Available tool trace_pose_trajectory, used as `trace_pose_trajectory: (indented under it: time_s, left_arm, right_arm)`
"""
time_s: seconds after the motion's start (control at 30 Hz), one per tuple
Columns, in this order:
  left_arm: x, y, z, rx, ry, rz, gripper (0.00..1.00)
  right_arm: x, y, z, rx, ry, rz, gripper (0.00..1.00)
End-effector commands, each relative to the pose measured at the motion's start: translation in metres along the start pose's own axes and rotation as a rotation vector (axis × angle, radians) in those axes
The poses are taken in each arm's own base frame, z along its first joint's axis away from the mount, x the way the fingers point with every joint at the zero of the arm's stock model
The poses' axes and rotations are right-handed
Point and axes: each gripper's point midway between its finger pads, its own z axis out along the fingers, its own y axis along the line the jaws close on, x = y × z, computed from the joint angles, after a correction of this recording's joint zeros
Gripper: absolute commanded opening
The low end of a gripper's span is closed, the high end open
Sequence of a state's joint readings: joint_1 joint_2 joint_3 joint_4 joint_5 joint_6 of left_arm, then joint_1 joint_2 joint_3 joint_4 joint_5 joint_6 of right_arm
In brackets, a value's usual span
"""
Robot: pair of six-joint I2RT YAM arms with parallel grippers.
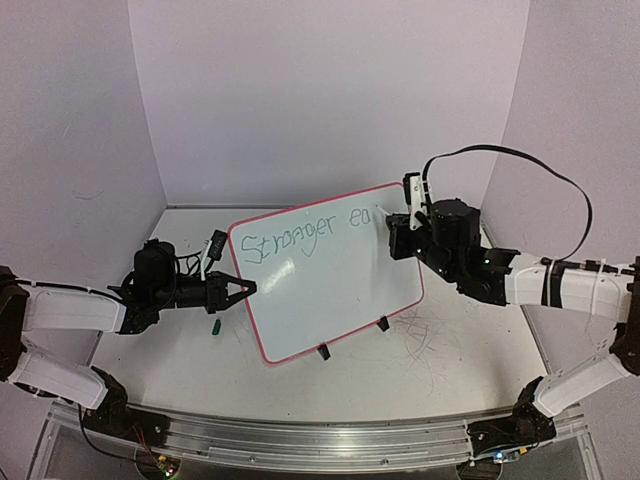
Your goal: Write a sentence on the whiteboard
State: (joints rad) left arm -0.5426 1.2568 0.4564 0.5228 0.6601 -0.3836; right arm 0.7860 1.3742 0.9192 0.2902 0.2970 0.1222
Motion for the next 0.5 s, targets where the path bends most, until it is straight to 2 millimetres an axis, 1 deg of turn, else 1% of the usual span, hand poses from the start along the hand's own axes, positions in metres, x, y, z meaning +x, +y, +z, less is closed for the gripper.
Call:
trace_pose_trajectory:
  time_s: [0.0,0.17,0.47]
  left_arm:
    - [-0.012,0.001,-0.002,-0.026,-0.031,0.085,0.0]
    - [-0.014,0.0,-0.004,-0.028,-0.038,0.088,0.0]
    - [-0.013,0.0,-0.004,-0.027,-0.037,0.09,0.0]
  right_arm:
    - [-0.011,-0.001,0.012,0.014,-0.02,0.001,0.0]
    - [-0.019,-0.001,0.019,0.026,-0.038,0.005,0.0]
    - [-0.01,-0.011,0.028,0.065,-0.02,0.016,0.0]
